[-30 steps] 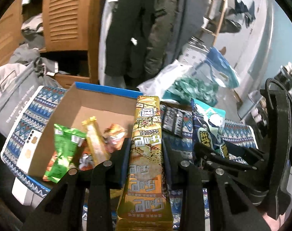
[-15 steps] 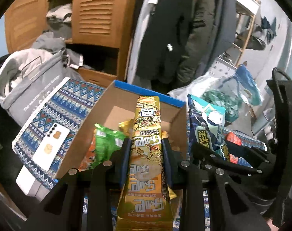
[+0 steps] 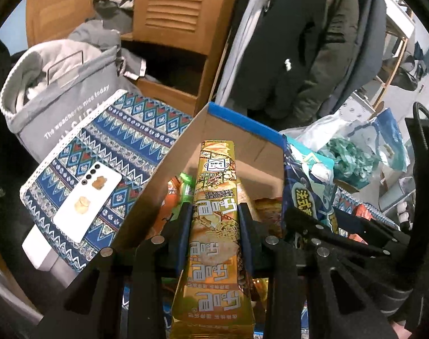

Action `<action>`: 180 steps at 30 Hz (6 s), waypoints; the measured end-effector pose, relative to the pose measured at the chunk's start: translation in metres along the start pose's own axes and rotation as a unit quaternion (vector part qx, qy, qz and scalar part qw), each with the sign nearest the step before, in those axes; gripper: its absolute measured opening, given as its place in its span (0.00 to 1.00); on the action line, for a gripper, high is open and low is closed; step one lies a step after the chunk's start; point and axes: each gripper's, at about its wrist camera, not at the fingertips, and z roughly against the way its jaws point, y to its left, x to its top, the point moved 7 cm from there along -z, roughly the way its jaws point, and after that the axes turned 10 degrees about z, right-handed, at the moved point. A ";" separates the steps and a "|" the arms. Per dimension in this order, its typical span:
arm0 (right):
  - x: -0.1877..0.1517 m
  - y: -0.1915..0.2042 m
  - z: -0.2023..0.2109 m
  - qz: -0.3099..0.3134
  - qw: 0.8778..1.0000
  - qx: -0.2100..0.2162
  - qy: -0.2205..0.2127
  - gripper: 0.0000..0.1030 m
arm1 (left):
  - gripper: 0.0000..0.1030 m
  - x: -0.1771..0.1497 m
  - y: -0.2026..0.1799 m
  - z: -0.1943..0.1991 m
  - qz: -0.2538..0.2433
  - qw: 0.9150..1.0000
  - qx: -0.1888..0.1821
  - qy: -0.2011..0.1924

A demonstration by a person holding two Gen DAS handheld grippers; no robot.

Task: Organize snacks
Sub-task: 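Lower both tools into the box and open them to release the snacks, then withdraw both tools from the box toward the orange packet, then grasp the orange packet with the right tool while the left grasps the black packet, then lift and carry the orange and black packets over the box with both tools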

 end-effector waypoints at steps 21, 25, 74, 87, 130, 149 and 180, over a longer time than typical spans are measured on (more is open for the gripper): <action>0.006 -0.029 0.025 -0.016 0.999 -0.036 -0.021 0.76 | 0.72 0.004 -0.005 0.013 -0.009 1.000 0.013 -0.017; 0.001 -0.043 0.033 -0.028 0.998 -0.045 -0.023 0.76 | 0.73 0.001 -0.017 0.015 -0.020 1.000 0.009 -0.016; -0.141 -0.304 0.015 -0.263 0.958 -0.103 0.058 0.78 | 0.79 -0.073 -0.223 -0.085 -0.202 0.977 0.032 0.065; -0.151 -0.337 -0.047 -0.304 0.943 -0.095 0.094 0.78 | 0.79 -0.076 -0.242 -0.165 -0.204 0.972 0.055 0.105; -0.153 -0.334 -0.065 -0.247 0.956 -0.129 0.093 0.53 | 0.42 -0.101 -0.290 -0.226 -0.197 0.967 0.013 0.158; -0.164 -0.315 -0.016 -0.230 0.961 -0.134 0.079 0.52 | 0.27 -0.114 -0.284 -0.168 -0.226 0.964 -0.030 0.139; -0.098 -0.231 0.094 -0.148 0.979 -0.138 0.001 0.52 | 0.27 -0.077 -0.223 -0.022 -0.214 0.974 -0.052 0.050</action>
